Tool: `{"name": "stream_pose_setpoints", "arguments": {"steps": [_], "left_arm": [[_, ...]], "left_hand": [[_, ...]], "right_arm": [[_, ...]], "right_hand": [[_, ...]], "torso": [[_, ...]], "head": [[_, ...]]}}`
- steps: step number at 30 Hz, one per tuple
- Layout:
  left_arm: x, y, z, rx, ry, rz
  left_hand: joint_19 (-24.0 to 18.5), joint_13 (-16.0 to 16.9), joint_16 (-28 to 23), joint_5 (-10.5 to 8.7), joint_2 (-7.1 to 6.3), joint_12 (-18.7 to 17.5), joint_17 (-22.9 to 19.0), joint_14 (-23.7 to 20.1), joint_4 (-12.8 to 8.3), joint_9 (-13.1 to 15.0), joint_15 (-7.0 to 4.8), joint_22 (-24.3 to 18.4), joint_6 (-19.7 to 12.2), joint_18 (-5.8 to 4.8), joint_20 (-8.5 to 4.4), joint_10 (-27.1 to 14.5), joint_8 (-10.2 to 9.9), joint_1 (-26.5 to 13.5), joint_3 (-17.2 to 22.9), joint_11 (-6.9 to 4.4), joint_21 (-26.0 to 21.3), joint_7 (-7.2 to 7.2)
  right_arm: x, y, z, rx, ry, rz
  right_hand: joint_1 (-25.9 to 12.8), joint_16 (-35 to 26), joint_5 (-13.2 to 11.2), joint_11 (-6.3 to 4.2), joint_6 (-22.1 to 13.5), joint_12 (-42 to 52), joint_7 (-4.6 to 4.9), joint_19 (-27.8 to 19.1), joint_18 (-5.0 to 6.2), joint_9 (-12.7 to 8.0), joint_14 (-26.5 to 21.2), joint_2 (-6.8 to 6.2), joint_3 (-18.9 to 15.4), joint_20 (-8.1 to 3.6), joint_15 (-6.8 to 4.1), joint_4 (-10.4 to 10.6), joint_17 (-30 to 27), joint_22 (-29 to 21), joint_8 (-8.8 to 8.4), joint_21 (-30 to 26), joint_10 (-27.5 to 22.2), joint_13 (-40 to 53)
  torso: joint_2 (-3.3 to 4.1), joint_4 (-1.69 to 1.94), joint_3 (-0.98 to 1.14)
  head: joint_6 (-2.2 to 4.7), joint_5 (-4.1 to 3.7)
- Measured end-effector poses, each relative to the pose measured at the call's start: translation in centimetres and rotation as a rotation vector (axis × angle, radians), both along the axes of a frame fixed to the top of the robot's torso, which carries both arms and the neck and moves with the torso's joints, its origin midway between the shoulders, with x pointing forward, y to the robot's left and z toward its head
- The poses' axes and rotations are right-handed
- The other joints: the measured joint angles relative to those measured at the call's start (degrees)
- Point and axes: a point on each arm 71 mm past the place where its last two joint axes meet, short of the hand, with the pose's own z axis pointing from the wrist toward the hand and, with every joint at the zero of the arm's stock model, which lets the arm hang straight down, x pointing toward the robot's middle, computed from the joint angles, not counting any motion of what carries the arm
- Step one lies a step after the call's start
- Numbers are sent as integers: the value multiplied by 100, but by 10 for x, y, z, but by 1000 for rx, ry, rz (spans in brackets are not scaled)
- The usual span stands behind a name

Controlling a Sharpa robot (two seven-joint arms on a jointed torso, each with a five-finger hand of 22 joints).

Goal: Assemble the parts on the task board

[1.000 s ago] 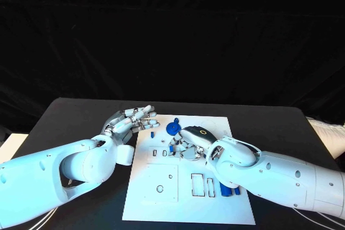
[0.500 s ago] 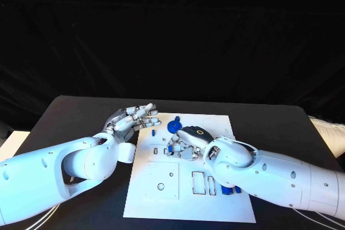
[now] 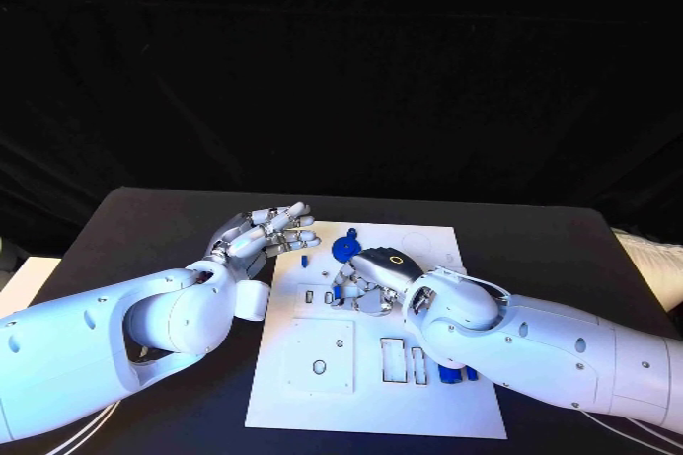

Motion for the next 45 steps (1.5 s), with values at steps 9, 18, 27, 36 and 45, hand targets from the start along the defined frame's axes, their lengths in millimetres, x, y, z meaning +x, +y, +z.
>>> {"name": "stream_pose_setpoints", "arguments": {"steps": [9, 18, 27, 36, 45], "left_arm": [[0, 0, 0, 0, 1, 0], [0, 0, 0, 0, 1, 0], [0, 0, 0, 0, 1, 0], [0, 0, 0, 0, 2, 0], [0, 0, 0, 1, 2, 1]], "left_hand": [[0, 0, 0, 0, 0, 0, -1, 0, 0, 0, 0, 0, 0, 0, 0, 0, 0, 0, 0, 0, 0, 0], [0, 0, 0, 0, 0, 0, -1, 0, 0, 0, 0, 1, 0, 0, 0, 0, 0, 0, 0, 0, 0, 0], [0, 0, 0, 0, 0, 0, -1, 0, 0, 0, 0, 1, 0, 0, 0, 0, 0, 0, 0, 0, 0, 0], [0, 0, 0, 0, 0, 0, -2, 0, 0, 0, 0, 1, 0, 0, 0, 0, 0, 0, 0, 0, 0, 0], [0, 0, 0, 0, 0, 0, -2, 0, 0, 0, 0, 1, 0, 0, 0, 0, 0, 0, 0, 0, 0, 0]], "right_arm": [[0, -1, 1, -11, -2, -1], [-1, -2, 1, -18, -5, -4], [-1, -2, 0, -22, -7, -8], [-2, -2, -1, -13, -14, -16], [-4, -5, -1, 23, -36, -27]], "right_hand": [[-83, 0, -30, 21, 31, -20, -32, 0, 0, -20, 0, -82, -58, 0, 0, 4, 0, -1, -30, 0, -21, -1], [-158, 0, -29, 61, -94, -179, 50, 0, 0, -50, 9, -157, -150, 0, 33, 23, -1, -1, -100, 0, -21, -1], [-256, 0, -89, 121, -258, -301, 99, 12, 0, -107, -1, -255, -238, 54, 83, 111, -1, -2, -133, 0, -3, -2], [-369, -22, -110, 185, -554, -599, 164, 21, 0, -192, 20, -368, -427, 104, 145, 269, 3, -2, -132, 0, -21, -3], [-399, -22, -110, 204, -578, -622, 190, 0, 0, -201, 20, -398, -507, 124, 145, 316, 2, -3, -132, 0, -1, -3]], "torso": [[0, -3, 3], [0, -1, 3], [-2, 0, 0], [-3, 1, -1], [-3, 2, 1]], "head": [[-20, -8], [-33, -11], [-37, -17], [-35, -15], [-31, -16]]}}
